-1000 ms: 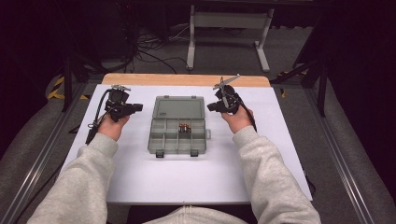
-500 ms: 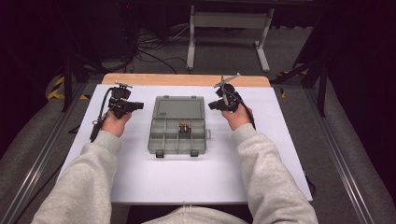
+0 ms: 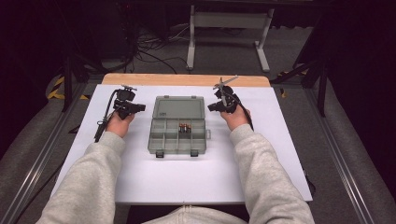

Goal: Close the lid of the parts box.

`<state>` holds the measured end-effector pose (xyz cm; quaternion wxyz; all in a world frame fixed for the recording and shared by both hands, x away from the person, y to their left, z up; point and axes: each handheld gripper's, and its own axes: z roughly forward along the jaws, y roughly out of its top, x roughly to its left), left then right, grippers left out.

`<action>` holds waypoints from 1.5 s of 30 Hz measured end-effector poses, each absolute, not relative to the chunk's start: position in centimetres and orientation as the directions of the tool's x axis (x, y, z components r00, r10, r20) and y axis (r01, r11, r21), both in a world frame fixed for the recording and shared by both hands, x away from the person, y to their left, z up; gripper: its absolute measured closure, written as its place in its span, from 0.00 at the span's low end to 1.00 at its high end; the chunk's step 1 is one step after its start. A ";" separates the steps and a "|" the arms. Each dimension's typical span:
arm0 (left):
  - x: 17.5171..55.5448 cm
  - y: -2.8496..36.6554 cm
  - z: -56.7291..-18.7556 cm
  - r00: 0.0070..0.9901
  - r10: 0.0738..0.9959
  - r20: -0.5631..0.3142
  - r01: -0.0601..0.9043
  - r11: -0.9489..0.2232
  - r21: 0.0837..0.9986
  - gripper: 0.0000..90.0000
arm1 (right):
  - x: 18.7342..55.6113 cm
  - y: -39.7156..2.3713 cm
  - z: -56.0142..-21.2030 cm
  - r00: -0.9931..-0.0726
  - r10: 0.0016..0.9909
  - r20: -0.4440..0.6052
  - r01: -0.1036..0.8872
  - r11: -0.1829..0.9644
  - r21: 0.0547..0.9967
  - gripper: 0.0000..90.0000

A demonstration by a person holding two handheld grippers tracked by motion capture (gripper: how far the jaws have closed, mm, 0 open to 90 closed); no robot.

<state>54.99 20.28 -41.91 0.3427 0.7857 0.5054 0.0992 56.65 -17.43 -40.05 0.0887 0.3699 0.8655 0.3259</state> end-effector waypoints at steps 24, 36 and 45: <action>55.6 19.0 -43.7 0.510 0.843 -0.173 0.737 -0.324 0.593 0.99 | 57.3 -17.1 -42.3 -0.706 0.699 0.112 0.617 0.530 0.581 1.00; 55.9 18.9 -44.5 0.501 0.840 -0.209 0.766 -0.318 0.559 0.99 | 57.4 -17.0 -43.1 -0.709 0.697 0.108 0.623 0.547 0.560 1.00; 55.9 18.7 -44.6 0.507 0.832 -0.224 0.770 -0.322 0.551 0.99 | 57.4 -16.8 -43.6 -0.716 0.690 0.111 0.621 0.556 0.552 1.00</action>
